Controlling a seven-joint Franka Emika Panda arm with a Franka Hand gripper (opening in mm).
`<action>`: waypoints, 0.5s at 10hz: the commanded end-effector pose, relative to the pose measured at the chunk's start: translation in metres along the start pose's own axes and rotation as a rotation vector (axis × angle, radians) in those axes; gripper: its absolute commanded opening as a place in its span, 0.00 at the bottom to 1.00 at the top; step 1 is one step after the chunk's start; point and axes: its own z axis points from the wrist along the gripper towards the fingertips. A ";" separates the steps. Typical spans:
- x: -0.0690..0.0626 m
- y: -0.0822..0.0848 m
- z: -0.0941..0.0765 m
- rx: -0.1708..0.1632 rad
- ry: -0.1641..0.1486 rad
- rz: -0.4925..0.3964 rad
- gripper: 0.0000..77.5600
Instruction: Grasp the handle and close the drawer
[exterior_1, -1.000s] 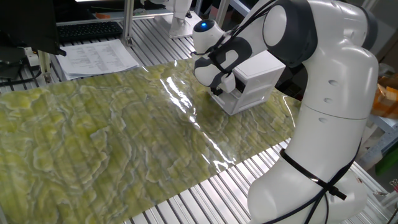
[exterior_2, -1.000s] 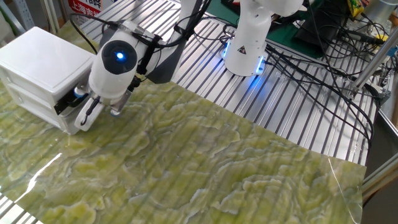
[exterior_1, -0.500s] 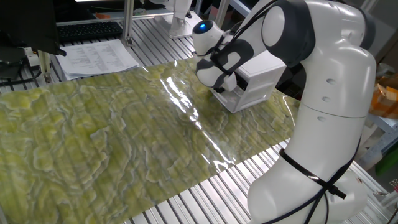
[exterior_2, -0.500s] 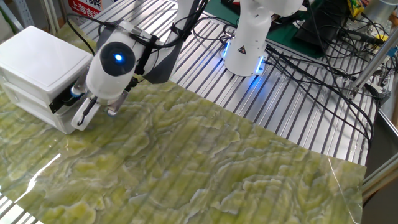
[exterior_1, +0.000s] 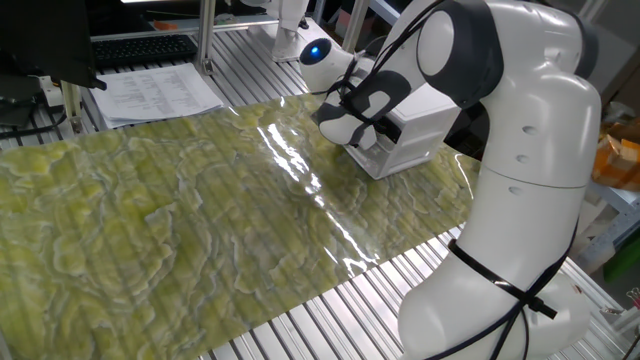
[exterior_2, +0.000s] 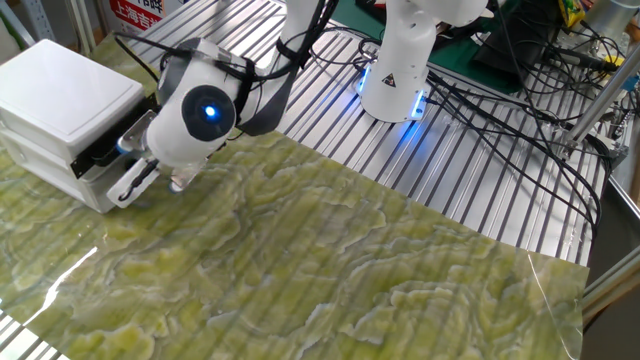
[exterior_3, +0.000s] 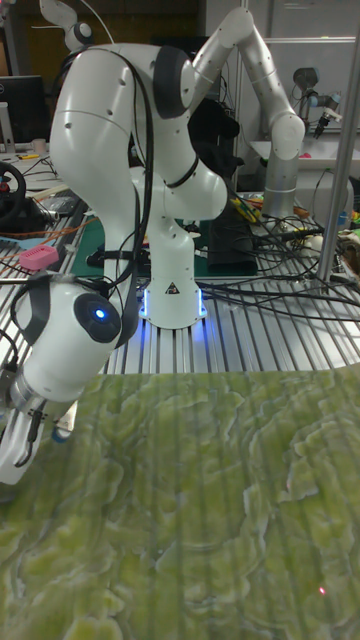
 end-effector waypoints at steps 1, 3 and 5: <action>-0.009 0.001 0.003 -0.004 -0.046 0.003 0.01; -0.011 0.000 0.007 -0.003 -0.054 -0.004 0.01; -0.007 0.001 0.013 0.002 -0.099 -0.008 0.01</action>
